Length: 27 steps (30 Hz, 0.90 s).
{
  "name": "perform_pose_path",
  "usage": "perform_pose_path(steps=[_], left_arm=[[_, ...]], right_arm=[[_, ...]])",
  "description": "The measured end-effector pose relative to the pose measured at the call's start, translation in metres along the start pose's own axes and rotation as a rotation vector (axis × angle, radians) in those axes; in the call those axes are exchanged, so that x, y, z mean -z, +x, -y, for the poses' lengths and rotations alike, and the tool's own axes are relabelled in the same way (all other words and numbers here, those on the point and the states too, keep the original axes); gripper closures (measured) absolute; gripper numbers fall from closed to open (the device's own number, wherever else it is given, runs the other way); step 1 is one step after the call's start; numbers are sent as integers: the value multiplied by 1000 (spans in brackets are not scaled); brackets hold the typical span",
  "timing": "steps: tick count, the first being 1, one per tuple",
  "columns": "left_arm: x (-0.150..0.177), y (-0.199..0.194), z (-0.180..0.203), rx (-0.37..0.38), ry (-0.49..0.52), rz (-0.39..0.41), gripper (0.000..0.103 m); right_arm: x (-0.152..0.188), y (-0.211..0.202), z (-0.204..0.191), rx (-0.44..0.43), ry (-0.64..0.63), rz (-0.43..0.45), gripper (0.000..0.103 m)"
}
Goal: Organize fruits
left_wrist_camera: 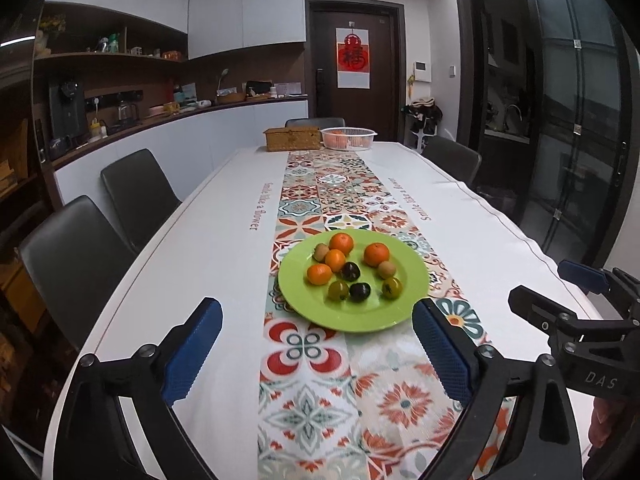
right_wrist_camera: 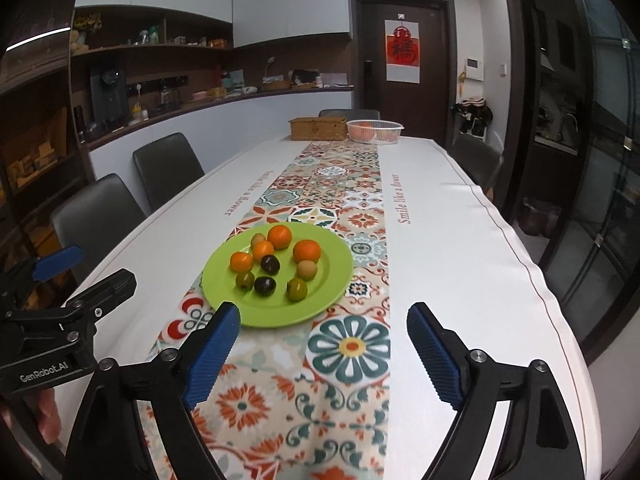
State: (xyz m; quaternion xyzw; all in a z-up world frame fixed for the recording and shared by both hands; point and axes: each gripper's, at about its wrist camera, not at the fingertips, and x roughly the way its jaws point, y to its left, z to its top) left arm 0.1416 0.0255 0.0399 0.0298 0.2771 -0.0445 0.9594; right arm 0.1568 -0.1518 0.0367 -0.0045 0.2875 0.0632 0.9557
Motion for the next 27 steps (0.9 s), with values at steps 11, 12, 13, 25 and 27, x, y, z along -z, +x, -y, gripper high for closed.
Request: perform_pose_path(steps=[11,12,13,25,27], left_arm=[[12,-36,4,-13,4,21,0],[11,-38,4,-15,3,22,0],[11,-40,3,-18,0,24,0],[17,-62,3,-42,12,49,0],[18,-66,2,-49,15,54,0]], right_arm=[[15,-35,-1,20,-1,30,15],[15,-37,-2,19,-2,32,14],[16,-39,-2,21,-3,35,13],[19,-53,-7,26,-15,55,13],[19,-56,-9,25,-19,59,13]])
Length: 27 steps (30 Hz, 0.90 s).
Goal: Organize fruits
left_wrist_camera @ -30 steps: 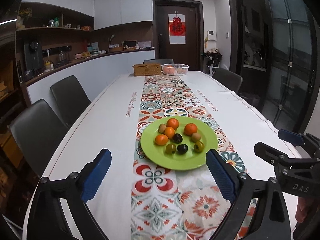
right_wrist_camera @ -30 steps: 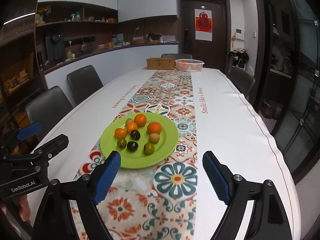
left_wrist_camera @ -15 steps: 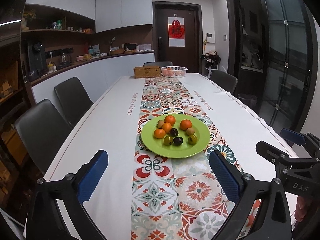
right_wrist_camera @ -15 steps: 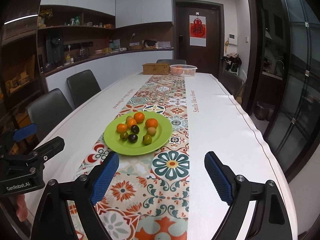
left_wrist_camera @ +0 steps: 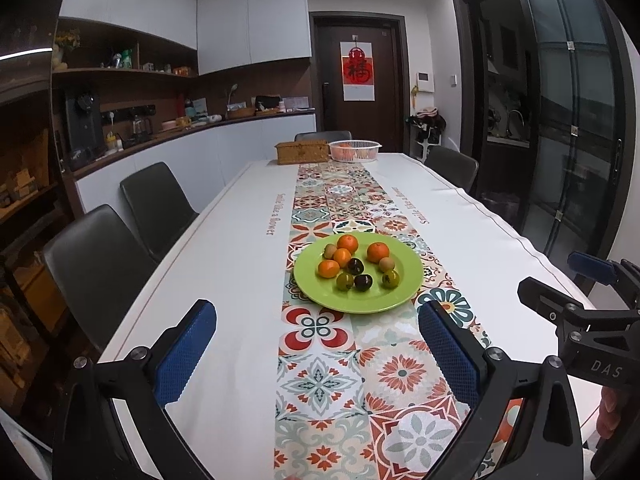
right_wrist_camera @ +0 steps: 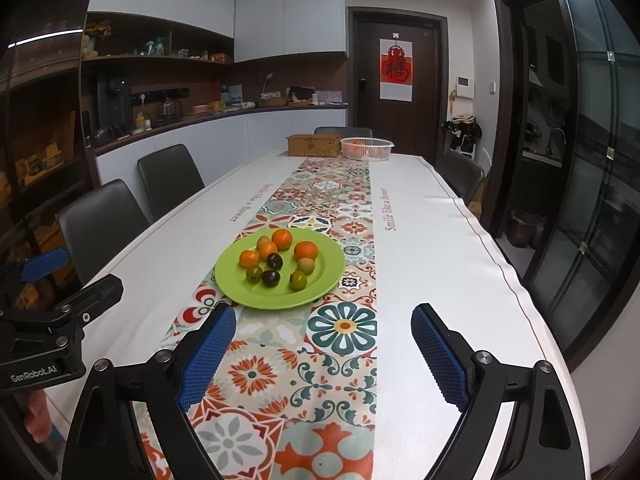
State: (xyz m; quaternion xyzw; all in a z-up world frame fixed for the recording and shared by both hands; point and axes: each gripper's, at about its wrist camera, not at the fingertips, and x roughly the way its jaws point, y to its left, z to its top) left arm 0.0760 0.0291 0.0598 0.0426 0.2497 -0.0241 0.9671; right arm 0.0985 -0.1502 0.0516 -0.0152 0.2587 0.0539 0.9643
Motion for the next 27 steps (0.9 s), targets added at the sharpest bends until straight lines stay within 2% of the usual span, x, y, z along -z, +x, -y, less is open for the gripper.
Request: perform_pose_path(steps=[27], left_arm=[[-1,-23,1,-1,4,33,0]], right_arm=[[4,-16,-8,-8,-14,11,13]])
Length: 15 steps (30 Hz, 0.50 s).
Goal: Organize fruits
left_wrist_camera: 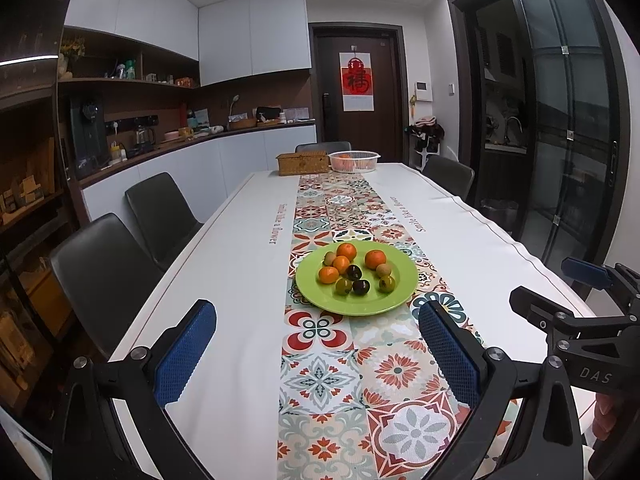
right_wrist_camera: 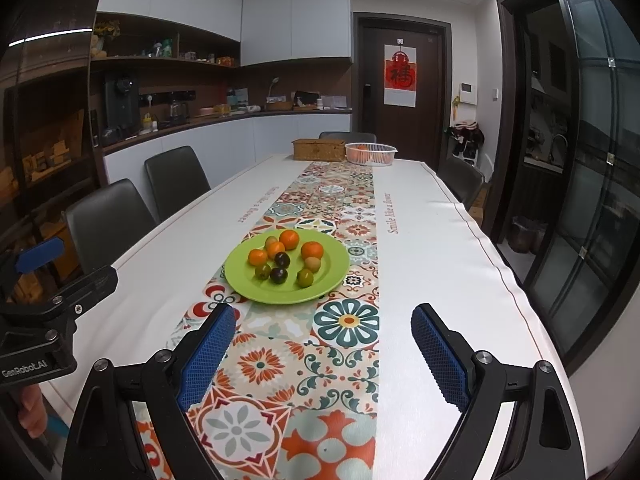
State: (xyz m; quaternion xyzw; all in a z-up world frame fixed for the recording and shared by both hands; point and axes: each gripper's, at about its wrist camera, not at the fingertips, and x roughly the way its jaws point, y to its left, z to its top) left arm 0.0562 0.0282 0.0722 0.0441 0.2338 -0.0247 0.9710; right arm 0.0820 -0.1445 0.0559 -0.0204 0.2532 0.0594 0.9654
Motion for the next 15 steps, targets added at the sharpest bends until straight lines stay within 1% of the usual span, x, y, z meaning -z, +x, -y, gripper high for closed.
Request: perform_pose_path(steps=[15], left_arm=[[-3,-2,0,0,2,-4,0]], right_arm=[[2,-4,2,-1,5,-5,13]])
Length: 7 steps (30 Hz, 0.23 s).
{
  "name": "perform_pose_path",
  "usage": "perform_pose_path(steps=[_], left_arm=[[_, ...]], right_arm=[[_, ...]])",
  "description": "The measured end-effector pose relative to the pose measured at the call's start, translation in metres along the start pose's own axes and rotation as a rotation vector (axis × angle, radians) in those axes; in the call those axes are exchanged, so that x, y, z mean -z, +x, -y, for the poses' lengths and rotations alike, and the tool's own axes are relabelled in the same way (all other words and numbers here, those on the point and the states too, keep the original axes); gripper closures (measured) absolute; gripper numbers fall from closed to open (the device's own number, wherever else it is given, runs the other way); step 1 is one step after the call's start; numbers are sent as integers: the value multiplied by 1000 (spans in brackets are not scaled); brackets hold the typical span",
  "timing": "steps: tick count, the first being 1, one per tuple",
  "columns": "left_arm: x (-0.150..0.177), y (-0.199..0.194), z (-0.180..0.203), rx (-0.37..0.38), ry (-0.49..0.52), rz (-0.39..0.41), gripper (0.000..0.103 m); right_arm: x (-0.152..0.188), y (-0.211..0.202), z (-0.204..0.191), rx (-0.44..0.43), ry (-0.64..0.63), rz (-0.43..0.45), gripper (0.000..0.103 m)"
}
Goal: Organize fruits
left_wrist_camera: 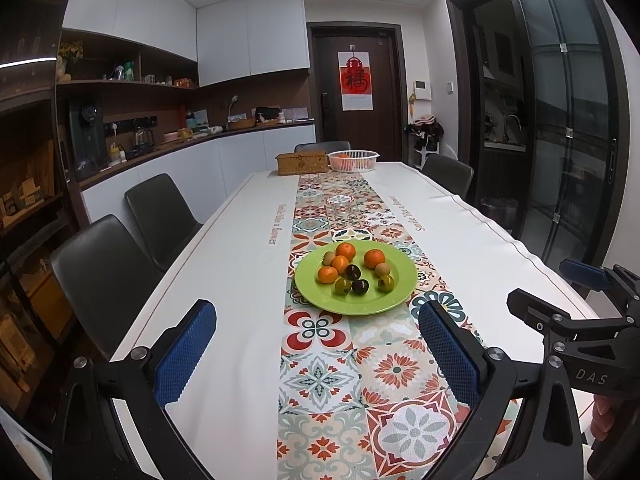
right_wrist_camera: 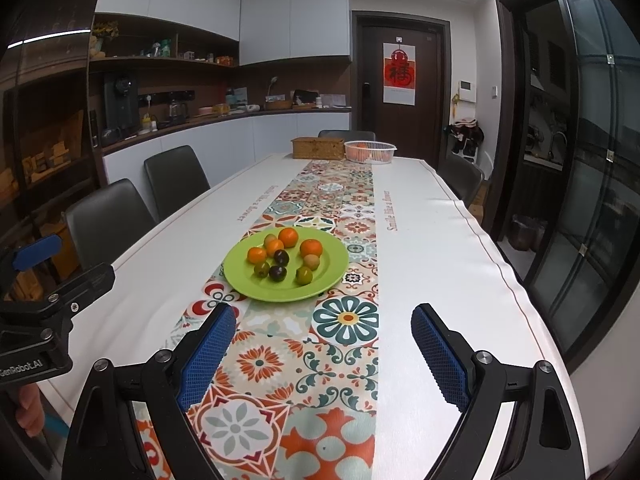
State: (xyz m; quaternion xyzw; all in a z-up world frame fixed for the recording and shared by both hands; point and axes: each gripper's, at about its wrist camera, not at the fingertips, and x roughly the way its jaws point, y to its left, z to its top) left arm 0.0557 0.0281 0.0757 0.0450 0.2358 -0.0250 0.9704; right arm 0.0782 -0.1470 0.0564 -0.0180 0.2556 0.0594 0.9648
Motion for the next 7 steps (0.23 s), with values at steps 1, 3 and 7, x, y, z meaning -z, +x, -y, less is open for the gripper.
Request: perform_pose_path(steps=[1,3,7], left_arm=[[0,0,0,1,-1,-2,0],[0,2,0,5,-1,-5,0],[1,4,-1,4,-2,-10,0]], right_arm=[[0,-1,0,1,0,-2,13],[1,-1,1,0,1,-3,13],[3,-1,1,1,2,-7,13]])
